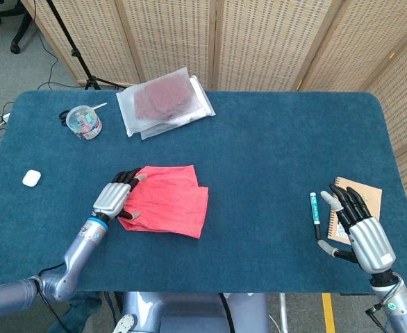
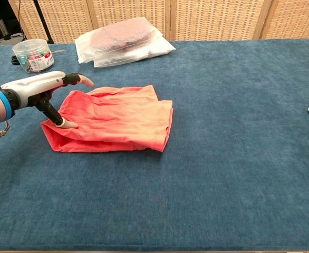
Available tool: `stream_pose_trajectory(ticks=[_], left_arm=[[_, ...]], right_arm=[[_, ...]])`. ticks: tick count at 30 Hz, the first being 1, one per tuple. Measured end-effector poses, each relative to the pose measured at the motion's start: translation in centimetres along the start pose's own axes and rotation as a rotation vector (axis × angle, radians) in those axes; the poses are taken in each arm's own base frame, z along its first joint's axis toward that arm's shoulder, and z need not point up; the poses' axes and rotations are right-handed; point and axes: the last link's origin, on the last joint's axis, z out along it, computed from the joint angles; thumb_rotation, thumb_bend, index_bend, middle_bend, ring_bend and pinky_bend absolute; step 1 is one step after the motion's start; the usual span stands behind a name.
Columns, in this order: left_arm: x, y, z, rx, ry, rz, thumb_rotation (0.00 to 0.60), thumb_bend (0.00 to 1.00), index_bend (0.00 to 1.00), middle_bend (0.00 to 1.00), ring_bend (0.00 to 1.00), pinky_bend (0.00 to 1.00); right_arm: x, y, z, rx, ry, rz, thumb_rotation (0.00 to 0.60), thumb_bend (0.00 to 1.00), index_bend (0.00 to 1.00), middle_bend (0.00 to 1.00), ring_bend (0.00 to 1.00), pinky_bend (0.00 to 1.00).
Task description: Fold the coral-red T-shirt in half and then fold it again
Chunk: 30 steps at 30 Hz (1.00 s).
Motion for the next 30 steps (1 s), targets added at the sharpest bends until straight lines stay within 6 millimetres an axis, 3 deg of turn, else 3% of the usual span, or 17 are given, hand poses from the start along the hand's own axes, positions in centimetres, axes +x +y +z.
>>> stream_pose_trajectory(ticks=[12, 30], left_arm=[[-0.9, -3.8, -1.1, 0.074, -0.004, -0.012, 0.6, 0.23, 0.0, 0.0, 0.0, 0.0], [-1.8, -5.0, -1.4, 0.115, -0.027, -0.031, 0.6, 0.23, 0.0, 0.0, 0.0, 0.0]], right_arm=[[-0.1, -0.1, 0.0, 0.002, -0.002, -0.002, 0.6, 0.0, 0.0, 0.0, 0.0, 0.0], [0.0, -0.1, -0.1, 0.004, -0.003, -0.002, 0.6, 0.0, 0.0, 0.0, 0.0, 0.0]])
